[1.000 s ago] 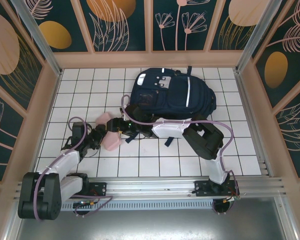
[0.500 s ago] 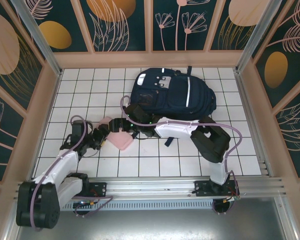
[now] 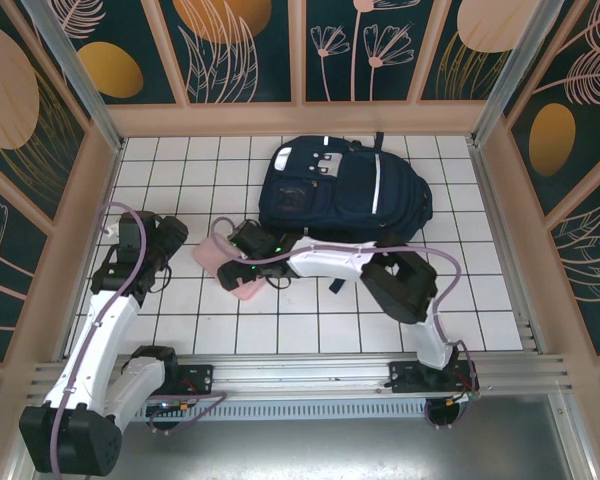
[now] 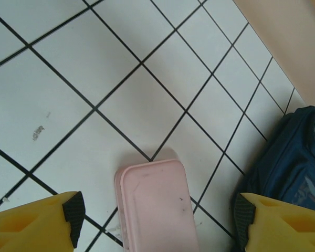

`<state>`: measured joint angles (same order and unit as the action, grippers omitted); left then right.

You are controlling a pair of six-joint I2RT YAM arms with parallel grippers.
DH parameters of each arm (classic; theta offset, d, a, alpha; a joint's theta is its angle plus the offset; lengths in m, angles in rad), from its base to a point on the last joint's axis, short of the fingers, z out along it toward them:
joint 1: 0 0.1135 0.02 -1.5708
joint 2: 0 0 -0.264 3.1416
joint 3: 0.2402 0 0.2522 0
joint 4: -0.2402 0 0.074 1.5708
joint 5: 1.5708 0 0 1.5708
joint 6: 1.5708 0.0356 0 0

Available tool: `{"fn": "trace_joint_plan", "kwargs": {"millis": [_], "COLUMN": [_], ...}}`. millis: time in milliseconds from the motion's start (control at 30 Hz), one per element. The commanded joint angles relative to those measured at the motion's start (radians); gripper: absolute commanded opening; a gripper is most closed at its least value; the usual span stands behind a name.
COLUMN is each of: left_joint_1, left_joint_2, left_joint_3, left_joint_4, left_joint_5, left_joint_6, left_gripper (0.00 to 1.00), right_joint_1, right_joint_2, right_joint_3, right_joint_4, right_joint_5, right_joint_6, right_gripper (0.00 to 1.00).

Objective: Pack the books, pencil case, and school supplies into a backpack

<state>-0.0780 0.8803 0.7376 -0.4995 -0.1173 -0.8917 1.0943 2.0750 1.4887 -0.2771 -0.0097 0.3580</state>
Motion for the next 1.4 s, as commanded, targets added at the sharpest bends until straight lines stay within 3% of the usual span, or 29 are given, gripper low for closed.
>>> {"fn": "trace_joint_plan", "kwargs": {"millis": [0, 467, 567, 667, 867, 1100, 1367], "left_joint_1": [0.005, 0.005, 0.006, 0.006, 0.006, 0.006, 0.006], "left_joint_2": [-0.006, 0.008, 0.012, 0.029, 0.070, 0.124, 0.174], "left_joint_3": [0.020, -0.047, -0.032, -0.017, -0.058, -0.186, -0.288], "left_joint_4": [-0.021, 0.040, 0.030, 0.015, 0.092, 0.417, 0.711], "left_joint_5": [-0.008, 0.095, 0.102, 0.116, 0.238, 0.564, 0.716], "left_joint_6": [0.028, 0.005, 0.019, 0.031, -0.002, -0.107, -0.222], "left_gripper": [0.77, 0.77, 0.77, 0.77, 0.80, 0.83, 0.80], "right_joint_1": [0.034, 0.119, 0.116, 0.103, 0.080, 0.080, 0.075], "right_joint_2": [0.054, 0.242, 0.244, 0.139, -0.130, -0.266, -0.342], "right_joint_3": [0.087, 0.265, 0.286, 0.204, -0.026, -0.137, -0.201], "right_joint_4": [-0.121, -0.311, -0.344, -0.276, -0.087, 0.004, 0.120], "right_joint_5": [0.083, 0.226, 0.285, 0.305, 0.271, 0.223, 0.082], "right_joint_6": [-0.093, -0.156, -0.143, -0.120, -0.085, -0.046, -0.008], "right_gripper": [0.99, 0.99, 0.91, 0.78, 0.79, 0.79, 0.80]}}
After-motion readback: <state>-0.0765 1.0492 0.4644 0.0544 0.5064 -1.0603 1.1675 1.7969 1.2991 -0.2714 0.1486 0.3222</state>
